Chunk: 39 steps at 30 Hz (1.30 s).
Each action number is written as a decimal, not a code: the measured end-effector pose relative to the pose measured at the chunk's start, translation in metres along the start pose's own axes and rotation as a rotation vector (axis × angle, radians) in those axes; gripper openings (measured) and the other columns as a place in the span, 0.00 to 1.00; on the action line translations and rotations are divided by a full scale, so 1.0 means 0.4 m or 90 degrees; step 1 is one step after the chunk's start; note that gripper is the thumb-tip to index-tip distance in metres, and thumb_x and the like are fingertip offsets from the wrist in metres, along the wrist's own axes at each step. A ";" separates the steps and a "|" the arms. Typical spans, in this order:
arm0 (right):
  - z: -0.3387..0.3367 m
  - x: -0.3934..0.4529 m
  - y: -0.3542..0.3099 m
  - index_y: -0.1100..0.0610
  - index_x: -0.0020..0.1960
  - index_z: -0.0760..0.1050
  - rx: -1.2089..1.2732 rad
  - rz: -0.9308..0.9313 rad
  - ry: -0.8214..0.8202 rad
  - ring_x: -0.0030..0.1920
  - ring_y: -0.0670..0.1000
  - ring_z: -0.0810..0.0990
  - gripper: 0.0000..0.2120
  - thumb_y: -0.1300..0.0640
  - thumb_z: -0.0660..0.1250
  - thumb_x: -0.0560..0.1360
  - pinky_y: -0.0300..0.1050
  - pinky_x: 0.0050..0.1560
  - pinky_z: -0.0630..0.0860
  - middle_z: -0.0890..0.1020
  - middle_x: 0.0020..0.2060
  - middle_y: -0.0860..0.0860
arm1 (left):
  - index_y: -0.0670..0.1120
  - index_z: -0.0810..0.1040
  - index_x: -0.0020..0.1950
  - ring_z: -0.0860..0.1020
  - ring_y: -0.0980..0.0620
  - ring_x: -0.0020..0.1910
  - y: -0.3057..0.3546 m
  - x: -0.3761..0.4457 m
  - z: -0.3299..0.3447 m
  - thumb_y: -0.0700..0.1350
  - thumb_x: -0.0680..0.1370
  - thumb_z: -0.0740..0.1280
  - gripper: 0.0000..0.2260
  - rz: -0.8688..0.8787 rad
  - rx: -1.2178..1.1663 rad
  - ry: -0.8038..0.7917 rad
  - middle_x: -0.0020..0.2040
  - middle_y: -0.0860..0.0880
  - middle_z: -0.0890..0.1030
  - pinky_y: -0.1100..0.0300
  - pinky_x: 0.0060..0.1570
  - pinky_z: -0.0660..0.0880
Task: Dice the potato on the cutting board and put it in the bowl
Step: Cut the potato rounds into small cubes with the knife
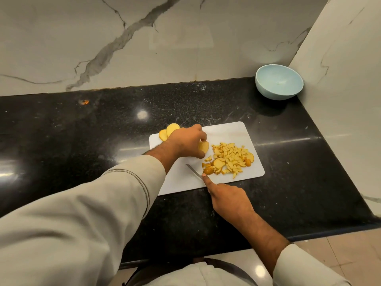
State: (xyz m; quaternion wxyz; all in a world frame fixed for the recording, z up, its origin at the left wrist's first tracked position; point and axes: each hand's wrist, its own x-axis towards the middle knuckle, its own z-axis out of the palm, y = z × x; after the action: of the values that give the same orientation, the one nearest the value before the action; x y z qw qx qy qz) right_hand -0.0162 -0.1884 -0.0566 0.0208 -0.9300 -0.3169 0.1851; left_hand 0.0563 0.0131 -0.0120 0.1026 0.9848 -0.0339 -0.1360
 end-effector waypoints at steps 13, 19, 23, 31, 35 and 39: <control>0.004 -0.010 0.021 0.40 0.77 0.41 0.011 0.017 0.048 0.36 0.51 0.74 0.29 0.49 0.51 0.81 0.46 0.33 0.68 0.74 0.39 0.47 | 0.55 0.69 0.54 0.70 0.60 0.27 -0.004 -0.206 0.133 0.41 0.69 0.73 0.20 -0.121 -0.624 0.312 0.45 0.53 0.79 0.64 0.31 0.72; -0.005 -0.012 0.037 0.40 0.77 0.42 -0.009 0.077 0.072 0.33 0.51 0.72 0.30 0.51 0.52 0.81 0.45 0.32 0.65 0.77 0.41 0.48 | 0.56 0.63 0.51 0.73 0.56 0.33 0.001 -0.229 0.178 0.44 0.70 0.70 0.18 -0.191 -0.490 0.292 0.46 0.54 0.76 0.58 0.36 0.73; 0.005 -0.023 0.021 0.41 0.77 0.41 0.012 0.089 0.073 0.32 0.49 0.70 0.30 0.52 0.52 0.81 0.45 0.30 0.65 0.71 0.36 0.46 | 0.53 0.66 0.49 0.73 0.52 0.44 0.009 -0.221 0.171 0.45 0.71 0.71 0.15 -0.170 -0.375 0.257 0.49 0.52 0.74 0.60 0.39 0.67; 0.023 -0.040 0.002 0.43 0.78 0.45 0.052 0.060 0.079 0.36 0.48 0.75 0.28 0.50 0.52 0.82 0.46 0.34 0.73 0.74 0.39 0.46 | 0.50 0.78 0.54 0.75 0.53 0.46 -0.007 -0.259 0.176 0.50 0.70 0.76 0.16 -0.143 -0.372 0.199 0.52 0.53 0.77 0.58 0.49 0.75; 0.022 -0.045 -0.005 0.43 0.78 0.46 0.063 0.052 0.082 0.37 0.49 0.76 0.27 0.50 0.53 0.82 0.47 0.37 0.75 0.76 0.40 0.47 | 0.49 0.77 0.64 0.73 0.52 0.57 -0.007 -0.264 0.167 0.52 0.67 0.77 0.27 -0.140 -0.342 0.098 0.63 0.53 0.73 0.56 0.58 0.73; 0.015 -0.047 -0.010 0.44 0.78 0.48 0.073 0.049 0.093 0.38 0.49 0.77 0.26 0.49 0.52 0.82 0.47 0.38 0.75 0.77 0.41 0.47 | 0.47 0.78 0.64 0.74 0.52 0.51 -0.021 -0.251 0.156 0.46 0.69 0.77 0.24 -0.155 -0.337 0.074 0.62 0.52 0.73 0.57 0.55 0.73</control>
State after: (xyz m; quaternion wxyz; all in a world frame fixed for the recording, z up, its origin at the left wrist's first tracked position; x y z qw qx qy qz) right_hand -0.0344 -0.1972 -0.0552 0.0899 -0.9499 -0.2671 0.1351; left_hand -0.0569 0.0188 -0.0462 0.3401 0.9269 0.1273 -0.0947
